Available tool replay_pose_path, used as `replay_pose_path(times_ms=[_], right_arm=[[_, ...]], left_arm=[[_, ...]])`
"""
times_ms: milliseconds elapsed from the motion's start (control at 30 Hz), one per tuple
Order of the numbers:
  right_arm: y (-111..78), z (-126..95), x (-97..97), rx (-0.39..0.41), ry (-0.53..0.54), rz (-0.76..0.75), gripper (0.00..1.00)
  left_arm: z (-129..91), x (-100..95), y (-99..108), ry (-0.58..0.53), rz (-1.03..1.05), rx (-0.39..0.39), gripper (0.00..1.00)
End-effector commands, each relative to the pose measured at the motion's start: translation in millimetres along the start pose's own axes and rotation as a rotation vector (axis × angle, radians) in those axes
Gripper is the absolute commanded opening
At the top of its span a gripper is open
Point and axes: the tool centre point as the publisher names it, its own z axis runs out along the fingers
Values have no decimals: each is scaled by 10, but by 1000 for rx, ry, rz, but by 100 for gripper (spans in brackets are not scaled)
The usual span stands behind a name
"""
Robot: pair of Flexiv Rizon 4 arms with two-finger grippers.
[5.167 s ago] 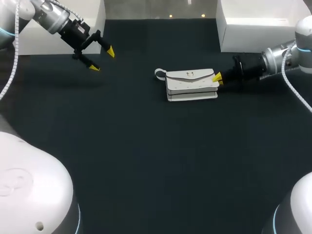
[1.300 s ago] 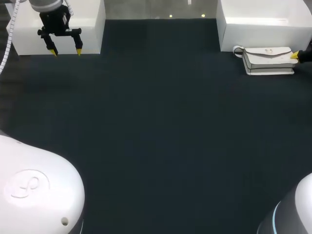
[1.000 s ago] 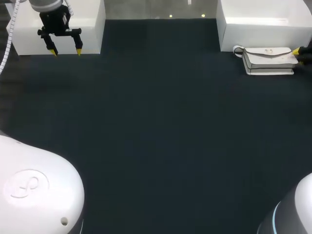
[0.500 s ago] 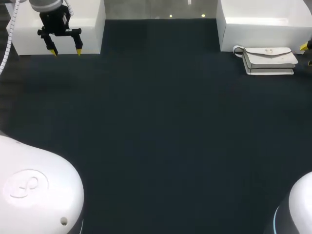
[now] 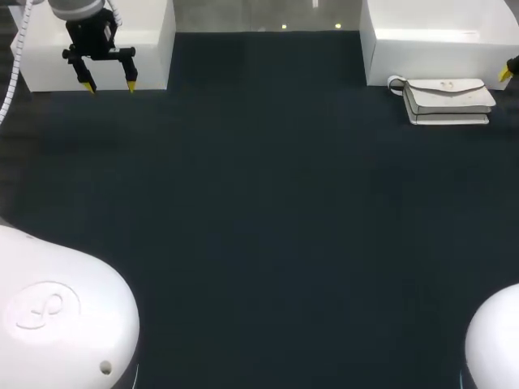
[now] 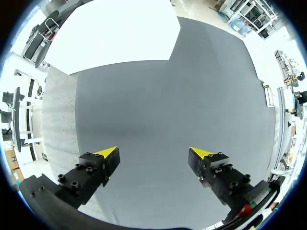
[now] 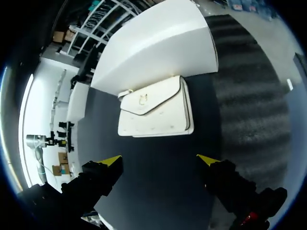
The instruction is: Pick up the bag, open it, inspect its contents, close it, and place it on the opposite side
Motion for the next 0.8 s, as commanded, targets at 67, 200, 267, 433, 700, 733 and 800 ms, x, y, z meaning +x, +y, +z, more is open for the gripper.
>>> replay_pose_path(times_ms=[67, 200, 267, 433, 700, 733, 800], right_arm=[[-66, -41, 266, 131, -168, -10, 100], [-152, 0, 369, 139, -210, -11, 100], [-194, 35, 404, 137, -225, -7, 100], [-300, 136, 489, 123, -257, -11, 100], [-401, 249, 608, 103, -292, -6, 100], [-412, 254, 621, 101, -296, -5, 100], [-430, 262, 644, 95, -312, 1, 100]], left_arm=[[-5, 2, 1, -1, 0, -1, 100], [-5, 2, 1, -1, 0, -1, 100], [-5, 2, 1, -1, 0, -1, 100], [-5, 2, 1, -1, 0, -1, 100], [-5, 2, 1, -1, 0, -1, 100], [-5, 2, 1, -1, 0, -1, 100], [-5, 2, 1, -1, 0, -1, 100]])
